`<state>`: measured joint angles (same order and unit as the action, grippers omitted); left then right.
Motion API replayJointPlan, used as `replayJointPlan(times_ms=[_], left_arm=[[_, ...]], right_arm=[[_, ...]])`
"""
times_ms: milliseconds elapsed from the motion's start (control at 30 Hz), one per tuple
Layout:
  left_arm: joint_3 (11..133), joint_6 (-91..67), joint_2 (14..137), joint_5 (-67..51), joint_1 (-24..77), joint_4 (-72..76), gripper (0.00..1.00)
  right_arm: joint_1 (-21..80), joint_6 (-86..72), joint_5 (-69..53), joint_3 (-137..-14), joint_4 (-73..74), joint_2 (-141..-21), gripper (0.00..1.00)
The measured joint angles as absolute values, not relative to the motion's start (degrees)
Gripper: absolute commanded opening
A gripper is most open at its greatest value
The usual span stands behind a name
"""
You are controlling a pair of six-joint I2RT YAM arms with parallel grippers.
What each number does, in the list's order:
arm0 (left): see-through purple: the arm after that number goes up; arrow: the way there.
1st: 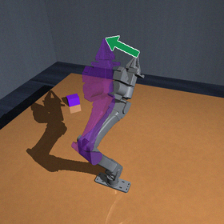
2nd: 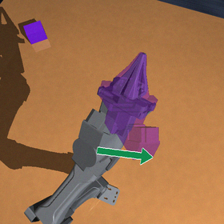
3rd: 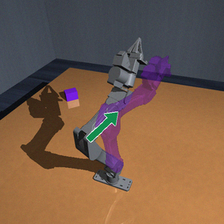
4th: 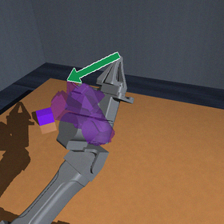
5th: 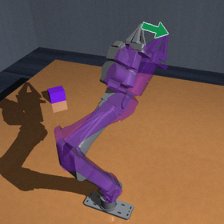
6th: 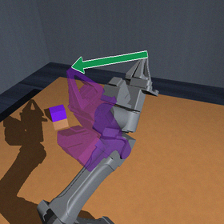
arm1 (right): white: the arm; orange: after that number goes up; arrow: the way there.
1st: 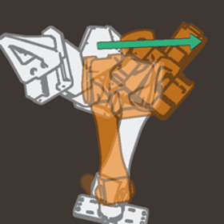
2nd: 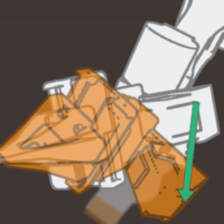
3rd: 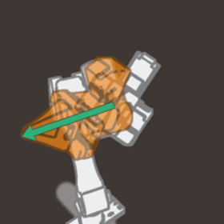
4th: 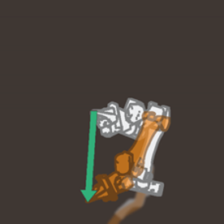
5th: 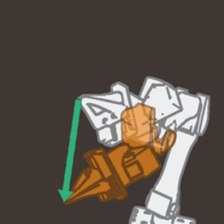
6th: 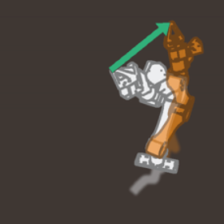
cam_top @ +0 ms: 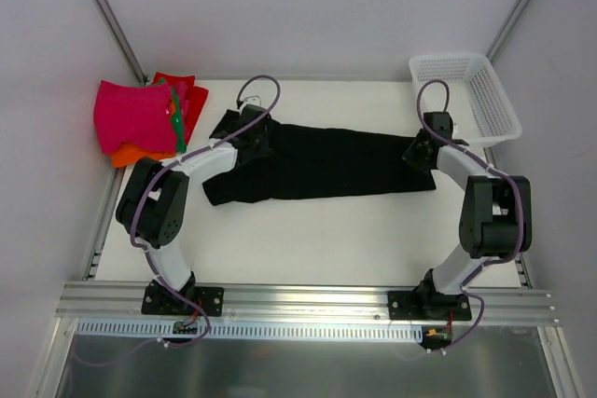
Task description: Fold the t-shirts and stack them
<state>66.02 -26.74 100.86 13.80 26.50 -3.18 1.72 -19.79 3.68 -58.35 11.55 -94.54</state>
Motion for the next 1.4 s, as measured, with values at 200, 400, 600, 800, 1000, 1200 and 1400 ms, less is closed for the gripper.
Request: replayJointPlan(times_ms=[200,400,600,800,1000,1200,1400], left_arm=[[65.6,-30.3,101.9,12.2,25.4,-3.2,0.00],[62.7,-33.8,101.9,10.8,25.0,-3.1,0.00],[62.1,-36.4,102.8,7.9,23.8,-3.2,0.00],[62.3,-37.3,105.8,5.0,21.7,-3.1,0.00],[65.5,-37.3,108.4,2.3,19.2,-3.2,0.00],[69.8,-36.9,111.4,0.3,17.1,-4.0,0.00],[76.8,-35.8,115.4,-0.6,15.5,-6.5,0.00]], right_arm=[[1.7,-19.6,3.8,-64.6,12.4,-102.0,0.00],[1.8,-19.6,3.7,-65.6,13.6,-104.6,0.00],[2.4,-19.2,4.8,-65.0,15.0,-104.1,0.00],[5.1,-18.0,7.9,-61.0,20.0,-99.2,0.01],[7.6,-17.2,8.5,-57.6,24.2,-96.3,0.00],[9.4,-17.3,8.1,-54.3,24.8,-94.1,0.01],[13.9,-17.3,8.7,-52.9,26.7,-92.4,0.01]])
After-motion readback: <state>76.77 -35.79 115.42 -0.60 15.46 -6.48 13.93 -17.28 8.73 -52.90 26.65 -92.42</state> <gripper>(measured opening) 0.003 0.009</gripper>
